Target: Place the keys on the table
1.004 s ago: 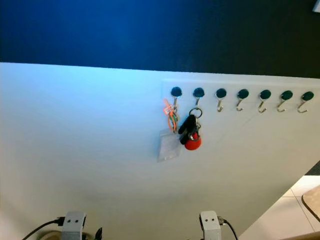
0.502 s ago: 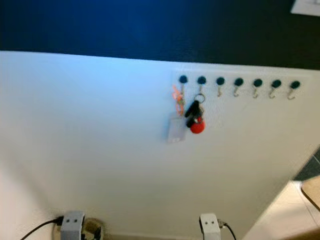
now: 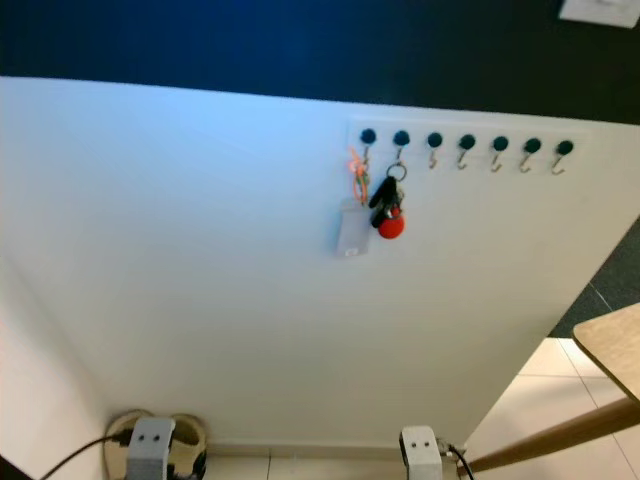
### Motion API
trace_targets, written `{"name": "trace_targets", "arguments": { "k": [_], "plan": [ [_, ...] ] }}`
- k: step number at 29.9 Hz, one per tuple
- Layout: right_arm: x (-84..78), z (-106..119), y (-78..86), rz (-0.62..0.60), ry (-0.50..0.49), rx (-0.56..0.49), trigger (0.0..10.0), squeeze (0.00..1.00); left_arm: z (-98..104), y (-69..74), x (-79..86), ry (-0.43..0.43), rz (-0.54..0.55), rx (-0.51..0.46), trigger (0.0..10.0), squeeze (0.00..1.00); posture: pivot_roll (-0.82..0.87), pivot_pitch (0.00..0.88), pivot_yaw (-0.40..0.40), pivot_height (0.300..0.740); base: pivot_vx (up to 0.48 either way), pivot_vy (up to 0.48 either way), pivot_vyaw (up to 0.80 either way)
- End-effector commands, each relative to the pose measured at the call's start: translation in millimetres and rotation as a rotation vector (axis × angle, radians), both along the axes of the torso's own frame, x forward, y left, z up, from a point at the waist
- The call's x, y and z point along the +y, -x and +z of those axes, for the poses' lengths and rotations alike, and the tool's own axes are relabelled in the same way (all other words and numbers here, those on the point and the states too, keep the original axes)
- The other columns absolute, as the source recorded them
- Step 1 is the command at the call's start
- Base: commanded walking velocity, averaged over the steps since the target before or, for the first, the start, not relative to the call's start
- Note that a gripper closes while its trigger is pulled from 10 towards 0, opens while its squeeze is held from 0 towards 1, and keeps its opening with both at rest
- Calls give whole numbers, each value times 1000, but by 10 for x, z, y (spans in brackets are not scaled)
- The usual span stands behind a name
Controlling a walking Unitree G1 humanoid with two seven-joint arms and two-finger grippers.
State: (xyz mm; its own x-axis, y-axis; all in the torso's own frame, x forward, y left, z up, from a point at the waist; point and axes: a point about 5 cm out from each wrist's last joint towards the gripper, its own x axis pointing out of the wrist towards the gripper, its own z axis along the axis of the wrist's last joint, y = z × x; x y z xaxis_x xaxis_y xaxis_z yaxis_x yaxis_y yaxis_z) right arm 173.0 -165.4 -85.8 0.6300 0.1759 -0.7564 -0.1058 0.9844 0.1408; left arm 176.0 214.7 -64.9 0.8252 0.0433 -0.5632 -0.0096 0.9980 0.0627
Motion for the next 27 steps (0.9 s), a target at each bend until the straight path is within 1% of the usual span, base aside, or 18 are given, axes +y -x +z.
{"name": "trace_targets", "arguments": {
  "k": [1,3,6,14,18,21,22,24,25,26,27],
  "plan": [
    [-15,18,-31,-8,5,-15,10000,0,-1,0,8,-14,-13,8,10000,0,116,31,-28,740,0,-480,0],
    [-24,18,-30,-9,5,-14,10000,0,1,-13,-9,-10,-13,5,10000,0,115,32,-30,740,0,-480,0],
    [-35,18,-28,-10,7,-14,10000,0,9,-19,-25,-1,-3,-11,10000,0,115,32,-30,740,0,-251,0],
    [-62,22,-28,-3,13,-17,10000,0,-15,29,-25,2,24,0,10000,0,112,35,-38,740,0,0,0],
    [-43,51,-67,24,8,-54,10000,0,-6,65,1,-10,26,-20,10000,0,109,36,-42,740,0,0,0],
    [3,141,-178,82,14,-157,10000,0,45,60,42,-29,-11,-68,10000,0,105,40,-42,740,0,0,0],
    [3,141,-178,82,14,-157,10000,0,45,60,42,-29,-11,-68,10000,0,105,40,-42,740,0,0,0],
    [38,275,-293,143,19,-306,10000,0,137,38,41,-40,-95,-155,10000,0,101,44,-42,740,0,0,0],
    [38,275,-293,143,19,-306,10000,0,137,38,41,-40,-95,-155,10000,0,101,44,-42,740,0,0,0],
    [58,524,-450,170,34,-539,10000,0,274,-2,29,-12,-146,-268,10000,0,95,49,-40,740,0,0,0],
    [56,646,-514,162,48,-636,10000,0,334,-29,21,0,-157,-311,10000,0,95,50,-39,740,0,0,0]
  ]
}}
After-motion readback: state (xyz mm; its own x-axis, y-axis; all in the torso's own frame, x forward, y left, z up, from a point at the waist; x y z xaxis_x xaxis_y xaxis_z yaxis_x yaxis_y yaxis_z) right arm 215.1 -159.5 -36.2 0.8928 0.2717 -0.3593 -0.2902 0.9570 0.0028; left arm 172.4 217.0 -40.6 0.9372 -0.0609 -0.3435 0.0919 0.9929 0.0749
